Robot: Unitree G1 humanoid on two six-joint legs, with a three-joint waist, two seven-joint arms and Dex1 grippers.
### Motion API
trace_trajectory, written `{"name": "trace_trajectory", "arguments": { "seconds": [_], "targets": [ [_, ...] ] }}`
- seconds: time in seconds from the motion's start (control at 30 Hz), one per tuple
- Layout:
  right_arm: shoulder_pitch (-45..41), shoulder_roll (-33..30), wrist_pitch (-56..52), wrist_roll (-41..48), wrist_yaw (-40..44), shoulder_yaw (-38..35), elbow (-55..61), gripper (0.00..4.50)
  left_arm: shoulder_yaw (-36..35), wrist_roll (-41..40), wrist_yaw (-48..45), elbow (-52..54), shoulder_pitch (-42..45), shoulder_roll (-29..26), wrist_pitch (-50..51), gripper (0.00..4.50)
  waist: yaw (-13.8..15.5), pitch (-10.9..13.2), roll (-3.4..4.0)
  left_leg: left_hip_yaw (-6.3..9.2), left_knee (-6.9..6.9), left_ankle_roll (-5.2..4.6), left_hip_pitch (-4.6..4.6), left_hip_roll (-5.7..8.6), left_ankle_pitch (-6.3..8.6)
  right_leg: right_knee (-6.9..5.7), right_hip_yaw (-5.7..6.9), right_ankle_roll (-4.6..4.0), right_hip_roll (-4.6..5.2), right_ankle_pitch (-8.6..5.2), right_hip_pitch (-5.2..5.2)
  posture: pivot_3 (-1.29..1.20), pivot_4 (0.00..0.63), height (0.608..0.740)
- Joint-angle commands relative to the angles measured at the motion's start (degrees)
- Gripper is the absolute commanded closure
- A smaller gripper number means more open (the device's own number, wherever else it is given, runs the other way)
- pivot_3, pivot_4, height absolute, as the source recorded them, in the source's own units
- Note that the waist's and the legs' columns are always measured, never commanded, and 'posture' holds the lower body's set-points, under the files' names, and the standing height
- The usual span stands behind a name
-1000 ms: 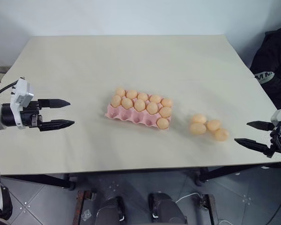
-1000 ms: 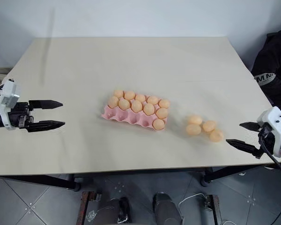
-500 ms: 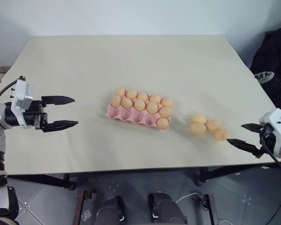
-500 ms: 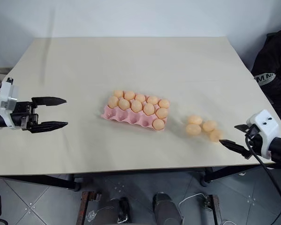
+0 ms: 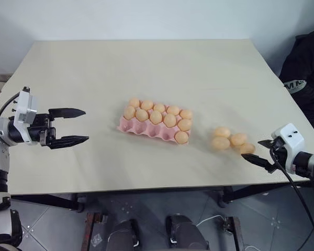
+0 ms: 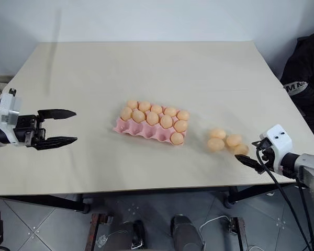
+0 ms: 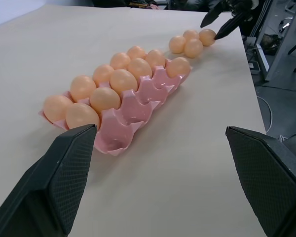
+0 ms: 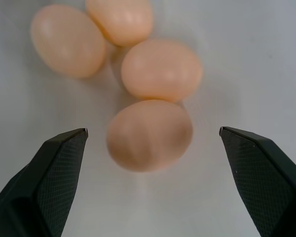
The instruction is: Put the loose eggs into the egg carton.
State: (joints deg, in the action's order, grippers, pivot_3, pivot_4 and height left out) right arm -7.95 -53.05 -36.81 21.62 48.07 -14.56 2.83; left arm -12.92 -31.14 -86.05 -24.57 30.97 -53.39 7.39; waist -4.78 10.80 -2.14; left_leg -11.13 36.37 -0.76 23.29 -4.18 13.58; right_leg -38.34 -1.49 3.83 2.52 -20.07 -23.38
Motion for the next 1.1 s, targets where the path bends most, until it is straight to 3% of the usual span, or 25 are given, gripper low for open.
{"name": "trace_trajectory", "arguments": {
  "seconds": [0.03,0.27,0.5,0.57,0.73,0.9,1.1],
  "targets": [
    [-1.56,0.74,1.52,-0.68,-0.46,0.34,-0.87,0.00,-1.09,-1.77,-4.37,3.04,-0.50,-0.58,-0.04,0.03,0.04,0.00,0.00,-0.01,0.01,0.00,0.00,0.00,0.00,-0.02,0.00,0.00,0.00,0.00,0.00,0.00,0.150,0.740],
    [-3.09,1.25,2.86,-2.12,0.06,2.78,-3.98,0.00,-1.63,-2.33,-3.00,5.68,-2.08,-0.89,1.03,0.03,0.03,0.00,0.00,-0.03,0.00,0.00,0.00,0.00,0.00,-0.01,-0.02,0.00,0.00,0.00,-0.02,0.00,0.150,0.740],
    [-3.73,1.56,3.12,-2.16,0.51,3.02,-3.92,2.08,-2.03,-2.54,-1.79,7.23,-2.76,-0.86,1.77,0.00,0.01,0.00,0.00,-0.04,0.00,0.00,0.00,0.00,0.00,-0.03,-0.04,0.00,0.00,0.00,-0.02,0.00,0.150,0.740],
    [-3.80,1.40,3.06,-2.23,0.70,3.07,-3.85,2.31,-2.09,-2.50,-1.50,7.56,-2.83,-0.75,1.94,0.00,0.01,0.00,0.00,-0.05,0.00,0.00,0.00,0.00,0.00,-0.03,-0.04,0.00,0.00,0.00,-0.02,0.00,0.150,0.740],
    [-2.51,-0.24,1.81,-1.51,1.73,1.62,-0.83,2.31,-2.15,-2.48,-0.91,8.35,-2.91,-0.45,2.39,0.00,0.03,0.00,0.00,-0.05,-0.01,0.01,0.00,0.00,0.00,-0.02,-0.05,0.00,0.00,0.00,-0.03,0.00,0.150,0.740],
    [-0.23,-5.72,-3.32,1.03,4.24,-2.76,7.99,2.31,-2.64,-2.61,-0.84,8.59,-3.29,-0.46,2.66,0.00,0.05,0.02,0.03,-0.06,-0.04,0.01,0.00,0.00,0.00,-0.01,-0.07,0.00,0.00,0.00,-0.06,0.00,0.150,0.740],
    [-4.38,-8.56,-8.61,4.49,4.08,-3.50,15.14,2.31,-2.55,-2.43,-0.78,8.23,-3.21,0.02,2.31,0.00,-0.05,0.01,0.02,-0.05,-0.05,0.02,-0.01,-0.02,0.02,0.00,-0.07,0.00,0.00,0.00,-0.04,0.00,0.150,0.740]
  ]
}}
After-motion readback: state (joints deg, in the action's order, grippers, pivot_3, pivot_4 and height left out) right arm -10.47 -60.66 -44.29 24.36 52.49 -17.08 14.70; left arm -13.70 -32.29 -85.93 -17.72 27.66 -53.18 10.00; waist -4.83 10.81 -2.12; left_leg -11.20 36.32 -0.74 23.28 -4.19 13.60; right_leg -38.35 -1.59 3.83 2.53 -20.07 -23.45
